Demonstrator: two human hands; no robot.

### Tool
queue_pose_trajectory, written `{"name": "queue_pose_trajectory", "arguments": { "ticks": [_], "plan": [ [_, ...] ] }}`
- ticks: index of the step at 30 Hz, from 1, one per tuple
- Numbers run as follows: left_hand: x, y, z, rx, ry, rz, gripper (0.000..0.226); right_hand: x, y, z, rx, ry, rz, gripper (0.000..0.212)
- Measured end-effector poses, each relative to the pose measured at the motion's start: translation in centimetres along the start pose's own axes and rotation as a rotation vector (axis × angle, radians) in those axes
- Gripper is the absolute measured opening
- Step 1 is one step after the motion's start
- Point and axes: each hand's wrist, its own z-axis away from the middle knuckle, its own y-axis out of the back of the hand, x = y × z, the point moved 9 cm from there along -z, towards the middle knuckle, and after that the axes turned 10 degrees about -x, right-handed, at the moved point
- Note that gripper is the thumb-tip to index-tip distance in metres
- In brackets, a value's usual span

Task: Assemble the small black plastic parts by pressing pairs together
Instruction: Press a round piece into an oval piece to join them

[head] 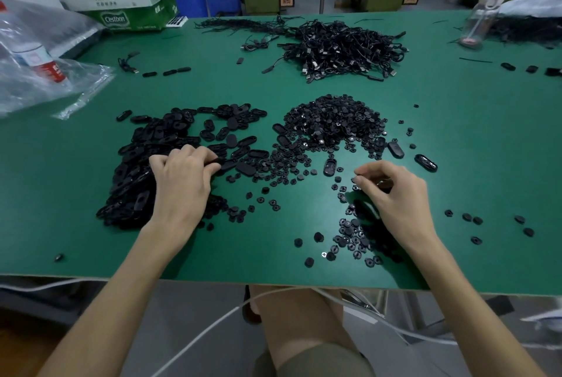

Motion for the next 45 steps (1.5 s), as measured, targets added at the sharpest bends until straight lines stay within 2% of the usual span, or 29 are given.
{"name": "queue_pose_trajectory", "arguments": {
  "ticks": [2,5,8,15,18,23,33,39,45],
  "plan": [
    [1.4,0.3,0.0,-0.022,-0.043,0.294,0.015,-0.2,0.0,0.1,-0.008,0.011,-0.017,0.008],
    [5.2,-1.5,-0.5,-0.235,-0.085,0.724,0.015,-0.4,0.3,0.2,0.0,0.033,-0.098,0.007],
    [9.9,-4.5,-0.7,-0.403,-0.111,0.904,0.022,-0.7,0.5,0.2,-0.019,0.059,-0.196,0.008],
    [16.7,-8.9,-1.6,-0.512,-0.17,1.081,0.027,0.2,0.4,0.2,-0.05,0.028,-0.39,0.013],
    [17.1,-9.8,-1.5,-0.503,-0.163,1.177,0.027,0.2,0.3,0.1,-0.06,0.029,-0.426,0.016],
    [16.4,-10.3,-1.3,-0.459,-0.175,1.325,0.029,0.5,0.1,-0.1,-0.07,0.021,-0.465,0.01],
    [16.7,-10.6,-0.9,-0.488,-0.18,1.359,0.026,1.5,0.4,-0.1,-0.011,-0.021,-0.501,0.006],
    [16.6,-10.7,-0.9,-0.481,-0.16,1.372,0.025,1.1,0.6,-0.1,-0.007,0.012,-0.47,0.02],
    [16.5,-10.9,-0.9,-0.471,-0.147,1.361,0.02,1.4,0.7,0.0,0.012,-0.005,-0.514,0.01]
  ]
}}
